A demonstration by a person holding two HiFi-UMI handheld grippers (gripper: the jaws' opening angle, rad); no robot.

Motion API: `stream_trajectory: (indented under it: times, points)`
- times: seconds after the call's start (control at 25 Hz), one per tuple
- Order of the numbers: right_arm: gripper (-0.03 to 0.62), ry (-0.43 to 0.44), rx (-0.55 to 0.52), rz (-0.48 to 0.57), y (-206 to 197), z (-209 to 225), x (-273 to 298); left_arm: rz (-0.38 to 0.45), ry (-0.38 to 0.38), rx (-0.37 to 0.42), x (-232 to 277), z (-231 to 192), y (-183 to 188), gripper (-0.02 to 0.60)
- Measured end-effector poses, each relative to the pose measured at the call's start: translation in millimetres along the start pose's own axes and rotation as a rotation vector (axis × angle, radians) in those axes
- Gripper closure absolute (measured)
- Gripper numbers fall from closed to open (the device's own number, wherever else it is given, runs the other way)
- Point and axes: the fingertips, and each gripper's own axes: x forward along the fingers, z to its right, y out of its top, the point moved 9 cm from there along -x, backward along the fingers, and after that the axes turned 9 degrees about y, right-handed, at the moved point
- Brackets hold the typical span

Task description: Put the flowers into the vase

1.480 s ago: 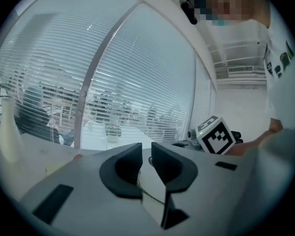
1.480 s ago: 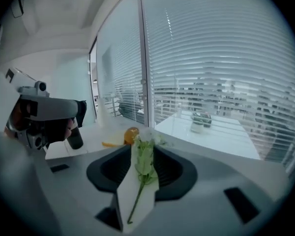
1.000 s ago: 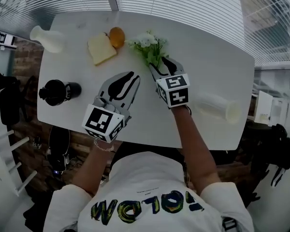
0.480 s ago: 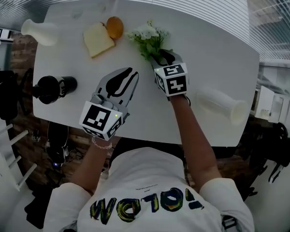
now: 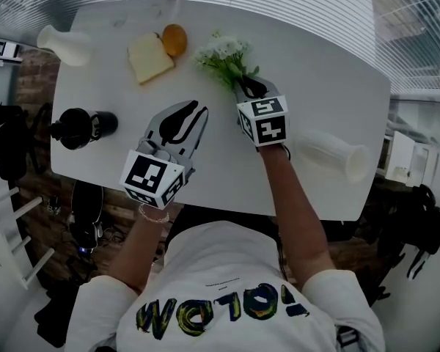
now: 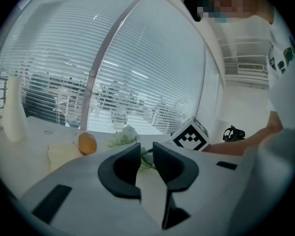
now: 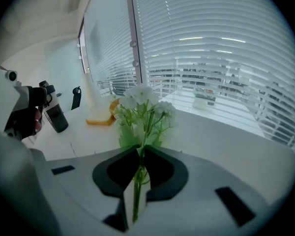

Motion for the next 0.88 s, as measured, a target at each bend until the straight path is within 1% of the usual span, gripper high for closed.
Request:
stream_trajectory:
  times: [0.16,0.36,0.64,0.8,0.88]
  points:
    - [0.565,-0.004,0.007,0.043,4.8,-3.9,-17.1,-0.007,-0.001,0.001,-2.7,5.7,2.0,0.481]
    - [0.569,0.000,0.005,0.092,11.4,-11.3,-41.2,-0.014,-0.026,-0.025,-2.7,15.4,3.0,0.456]
    - [0.569,-0.001,-0.022,0.168,35.2,-22.6,-75.2,-0.019,-0.052,-0.101,9.9,11.7,12.5,0.449]
    - [0.569,0.005,-0.037,0.226,53.7,-27.6,-102.2,-0.008,-0.096,-0.141,20.5,17.4,25.6,0.425]
    - [0.569,0.013,-0.041,0.259,62.4,-30.5,-118.8,0.009,-0.124,-0.177,25.1,21.2,34.4,0.412]
